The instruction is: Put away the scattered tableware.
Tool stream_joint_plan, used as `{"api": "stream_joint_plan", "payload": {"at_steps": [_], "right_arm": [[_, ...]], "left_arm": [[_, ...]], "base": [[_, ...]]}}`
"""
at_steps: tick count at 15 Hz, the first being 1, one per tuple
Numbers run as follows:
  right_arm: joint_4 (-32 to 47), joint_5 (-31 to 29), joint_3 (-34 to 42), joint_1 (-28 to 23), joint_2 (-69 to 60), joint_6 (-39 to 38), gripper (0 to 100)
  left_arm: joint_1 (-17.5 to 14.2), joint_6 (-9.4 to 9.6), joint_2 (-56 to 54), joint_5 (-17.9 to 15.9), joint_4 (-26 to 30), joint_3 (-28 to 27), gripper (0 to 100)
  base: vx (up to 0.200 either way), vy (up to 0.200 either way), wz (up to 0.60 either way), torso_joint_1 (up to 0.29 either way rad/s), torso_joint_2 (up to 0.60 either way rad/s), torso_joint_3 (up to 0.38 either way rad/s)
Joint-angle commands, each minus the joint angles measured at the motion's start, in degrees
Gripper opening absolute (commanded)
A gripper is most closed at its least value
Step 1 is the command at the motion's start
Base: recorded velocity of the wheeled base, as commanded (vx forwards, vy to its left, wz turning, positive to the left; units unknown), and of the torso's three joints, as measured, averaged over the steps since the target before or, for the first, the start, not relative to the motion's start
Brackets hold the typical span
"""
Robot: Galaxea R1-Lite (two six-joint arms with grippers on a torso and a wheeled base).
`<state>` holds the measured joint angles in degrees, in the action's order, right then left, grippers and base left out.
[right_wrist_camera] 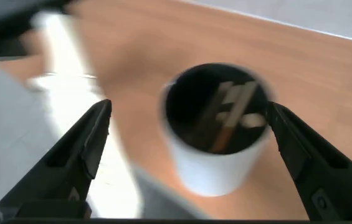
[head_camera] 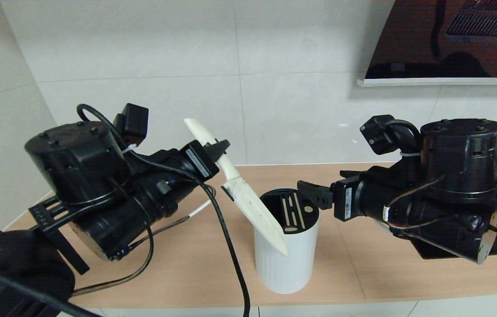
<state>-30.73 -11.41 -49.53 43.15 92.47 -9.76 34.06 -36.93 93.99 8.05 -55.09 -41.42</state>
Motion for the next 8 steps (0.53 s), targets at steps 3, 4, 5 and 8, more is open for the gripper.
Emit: {"api": "stream_joint_plan", "payload": {"at_steps": [3, 4, 5, 8], "right_arm": [[-0.03, -0.10, -1.27, -2.81, 0.00, -0.08, 100], [-0.03, -0.19, -1.18, -2.90, -0.18, -0.08, 100], [-0.03, -0.45, -1.09, -2.90, -0.36, -0.08, 100], [-0.03, -0.72, -0.57, -3.16, -0.53, -0.08, 100]], "left_arm": [[3.47, 11.79, 2.34, 11.55, 7.19, -11.40, 0], [4.79, 15.83, 3.48, 15.07, 7.28, -12.28, 0], [5.93, 19.44, 4.10, 18.67, 7.19, -12.63, 0], [9.36, 24.36, 5.85, 25.97, -0.63, -12.28, 0]], "base": [[0.000, 0.000, 0.00, 0.000, 0.00, 0.000], [0.000, 0.000, 0.00, 0.000, 0.00, 0.000], [0.000, 0.000, 0.00, 0.000, 0.00, 0.000], [0.000, 0.000, 0.00, 0.000, 0.00, 0.000]]}}
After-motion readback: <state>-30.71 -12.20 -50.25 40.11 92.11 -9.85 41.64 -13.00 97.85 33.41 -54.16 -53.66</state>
